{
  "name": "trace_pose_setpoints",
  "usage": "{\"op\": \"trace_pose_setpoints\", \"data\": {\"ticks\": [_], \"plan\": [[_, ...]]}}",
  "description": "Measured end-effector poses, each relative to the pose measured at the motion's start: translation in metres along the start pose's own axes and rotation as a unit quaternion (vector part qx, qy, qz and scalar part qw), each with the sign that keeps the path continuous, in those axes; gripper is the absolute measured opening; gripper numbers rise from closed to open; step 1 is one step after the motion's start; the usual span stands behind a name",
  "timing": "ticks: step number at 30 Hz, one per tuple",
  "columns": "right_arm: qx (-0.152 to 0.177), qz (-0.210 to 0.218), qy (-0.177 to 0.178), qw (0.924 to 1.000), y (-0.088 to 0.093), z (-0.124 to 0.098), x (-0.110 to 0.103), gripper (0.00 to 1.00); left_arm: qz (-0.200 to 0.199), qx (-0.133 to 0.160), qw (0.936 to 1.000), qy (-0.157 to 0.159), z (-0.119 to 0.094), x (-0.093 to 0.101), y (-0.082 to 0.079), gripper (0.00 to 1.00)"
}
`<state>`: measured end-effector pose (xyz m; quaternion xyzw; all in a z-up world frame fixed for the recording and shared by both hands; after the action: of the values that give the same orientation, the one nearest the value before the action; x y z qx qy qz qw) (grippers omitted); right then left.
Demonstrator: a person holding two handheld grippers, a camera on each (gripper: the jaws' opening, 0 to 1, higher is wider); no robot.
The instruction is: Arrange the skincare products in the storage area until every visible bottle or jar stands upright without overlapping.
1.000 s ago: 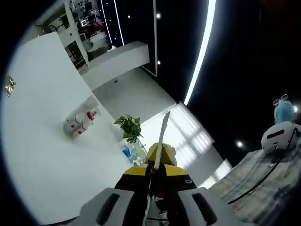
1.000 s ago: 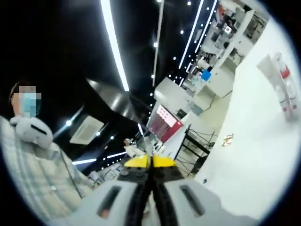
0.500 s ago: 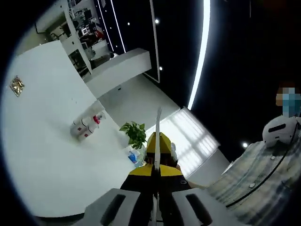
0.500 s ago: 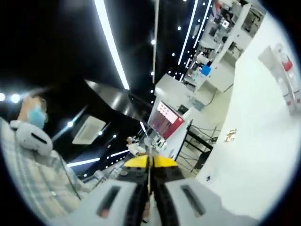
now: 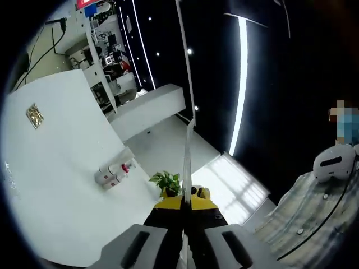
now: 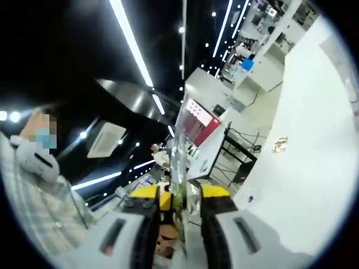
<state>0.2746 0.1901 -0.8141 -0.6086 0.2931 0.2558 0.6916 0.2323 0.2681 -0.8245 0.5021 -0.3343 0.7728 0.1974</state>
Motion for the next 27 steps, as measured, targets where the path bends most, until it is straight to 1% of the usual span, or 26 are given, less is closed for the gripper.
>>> {"op": "trace_pose_setpoints", "data": {"ticks": [4, 6, 8, 9, 10, 11, 12, 13, 14, 16, 18, 20, 22, 23, 25, 26, 27], "plan": [[-0.001, -0.001, 0.045, 0.9990, 0.003, -0.012, 0.017, 0.43, 0.003, 0.021, 0.9998, -0.004, -0.004, -0.005, -0.009, 0.01], [-0.002, -0.004, 0.072, 0.9974, 0.005, -0.020, 0.025, 0.49, 0.003, 0.026, 0.9996, -0.005, -0.005, -0.006, -0.012, 0.01], [-0.005, -0.004, 0.090, 0.9959, 0.007, -0.027, 0.032, 0.54, 0.005, 0.029, 0.9995, -0.007, -0.004, -0.008, -0.014, 0.01], [-0.008, -0.006, 0.101, 0.9948, 0.009, -0.031, 0.036, 0.55, 0.005, 0.031, 0.9995, -0.007, -0.004, -0.009, -0.015, 0.01], [-0.015, -0.009, 0.124, 0.9921, 0.014, -0.040, 0.043, 0.57, 0.005, 0.031, 0.9995, -0.007, -0.004, -0.010, -0.017, 0.01], [-0.018, -0.009, 0.131, 0.9912, 0.016, -0.044, 0.046, 0.58, 0.004, 0.032, 0.9995, -0.006, -0.004, -0.010, -0.018, 0.01], [-0.026, -0.004, 0.148, 0.9886, 0.021, -0.052, 0.052, 0.59, 0.004, 0.032, 0.9995, -0.005, -0.004, -0.012, -0.020, 0.01], [-0.027, -0.002, 0.161, 0.9865, 0.024, -0.057, 0.057, 0.60, 0.004, 0.032, 0.9995, -0.005, -0.004, -0.013, -0.021, 0.01], [-0.025, -0.003, 0.168, 0.9855, 0.025, -0.061, 0.059, 0.61, 0.004, 0.031, 0.9995, -0.006, -0.004, -0.015, -0.022, 0.01], [-0.031, -0.004, 0.189, 0.9814, 0.032, -0.074, 0.066, 0.62, 0.004, 0.030, 0.9995, -0.008, -0.002, -0.017, -0.025, 0.01], [-0.039, -0.009, 0.202, 0.9786, 0.038, -0.082, 0.070, 0.63, 0.004, 0.029, 0.9995, -0.007, -0.001, -0.020, -0.028, 0.01], [-0.061, -0.023, 0.230, 0.9710, 0.048, -0.094, 0.078, 0.63, 0.003, 0.026, 0.9996, -0.007, 0.001, -0.021, -0.030, 0.01], [-0.071, -0.044, 0.249, 0.9649, 0.053, -0.101, 0.081, 0.63, 0.003, 0.023, 0.9997, -0.008, 0.003, -0.023, -0.031, 0.01], [-0.073, -0.058, 0.267, 0.9591, 0.054, -0.108, 0.085, 0.63, 0.003, 0.021, 0.9997, -0.009, 0.004, -0.024, -0.031, 0.01], [-0.069, -0.060, 0.283, 0.9548, 0.056, -0.114, 0.089, 0.63, 0.001, 0.019, 0.9998, -0.010, 0.005, -0.026, -0.031, 0.01], [-0.072, -0.065, 0.299, 0.9494, 0.056, -0.120, 0.092, 0.63, -0.001, 0.018, 0.9998, -0.011, 0.005, -0.028, -0.031, 0.01], [-0.072, -0.076, 0.306, 0.9463, 0.055, -0.123, 0.094, 0.64, -0.002, 0.017, 0.9998, -0.013, 0.006, -0.030, -0.031, 0.01]]}}
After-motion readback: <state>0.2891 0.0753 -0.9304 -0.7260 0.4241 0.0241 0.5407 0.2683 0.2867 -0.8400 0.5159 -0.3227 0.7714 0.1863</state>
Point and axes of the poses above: the point that each gripper's makers call its tool centre point, and the gripper's own axes: z roughly forward along the fingers, x roughly to its right, y roughly out of its underside, the point moved 3 cm from there along -z, roughly backward along the fingers, and after that the axes turned 8 degrees about -z, right-handed, at the moved point
